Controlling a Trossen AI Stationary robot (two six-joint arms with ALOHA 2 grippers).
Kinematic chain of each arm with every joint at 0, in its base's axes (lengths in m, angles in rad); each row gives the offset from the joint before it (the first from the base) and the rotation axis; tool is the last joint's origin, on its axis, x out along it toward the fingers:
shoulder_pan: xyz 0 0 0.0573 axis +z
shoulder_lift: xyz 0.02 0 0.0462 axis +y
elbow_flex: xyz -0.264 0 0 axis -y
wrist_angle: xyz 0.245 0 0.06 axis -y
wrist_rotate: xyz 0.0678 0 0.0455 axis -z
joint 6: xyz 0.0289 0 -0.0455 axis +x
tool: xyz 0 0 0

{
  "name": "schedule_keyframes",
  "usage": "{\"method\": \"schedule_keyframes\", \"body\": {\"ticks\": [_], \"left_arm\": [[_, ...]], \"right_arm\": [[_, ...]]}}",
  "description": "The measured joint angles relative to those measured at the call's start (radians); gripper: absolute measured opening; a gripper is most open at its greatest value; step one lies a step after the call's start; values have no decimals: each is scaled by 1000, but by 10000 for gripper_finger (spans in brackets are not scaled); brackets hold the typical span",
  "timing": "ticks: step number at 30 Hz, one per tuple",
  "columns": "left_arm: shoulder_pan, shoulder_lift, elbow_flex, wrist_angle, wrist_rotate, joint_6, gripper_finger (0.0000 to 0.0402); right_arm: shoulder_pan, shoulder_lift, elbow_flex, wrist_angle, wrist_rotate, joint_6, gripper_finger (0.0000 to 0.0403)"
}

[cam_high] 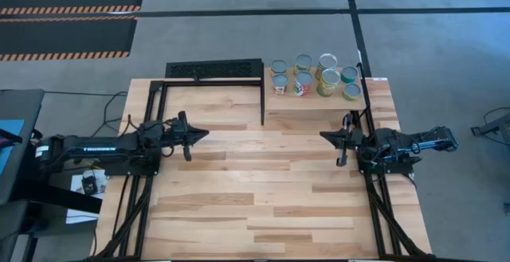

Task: Pick and place cans onto a shelf
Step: Return to Home Position

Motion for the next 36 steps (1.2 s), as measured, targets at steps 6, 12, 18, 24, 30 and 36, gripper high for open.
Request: {"method": "schedule_keyframes", "body": {"ticks": [6,12,18,24,30,36], "left_arm": [[-62,-241,-1,-251,-54,-11,2],[-139,-509,-2,-443,-89,8,2],[-151,-565,-3,-444,-37,53,2],[-150,-542,-3,-447,-20,43,2],[-150,-537,-3,-447,-20,20,2],[-150,-534,-3,-446,-19,31,2]], "right_arm": [[0,0,0,0,39,-4,3],[-5,0,-1,-1,36,-2,4],[-101,3,-1,-9,-40,45,3],[-223,54,-1,-11,-53,114,12],[-283,103,-1,-10,-53,172,31],[-283,119,-1,-10,-53,172,39]]}}
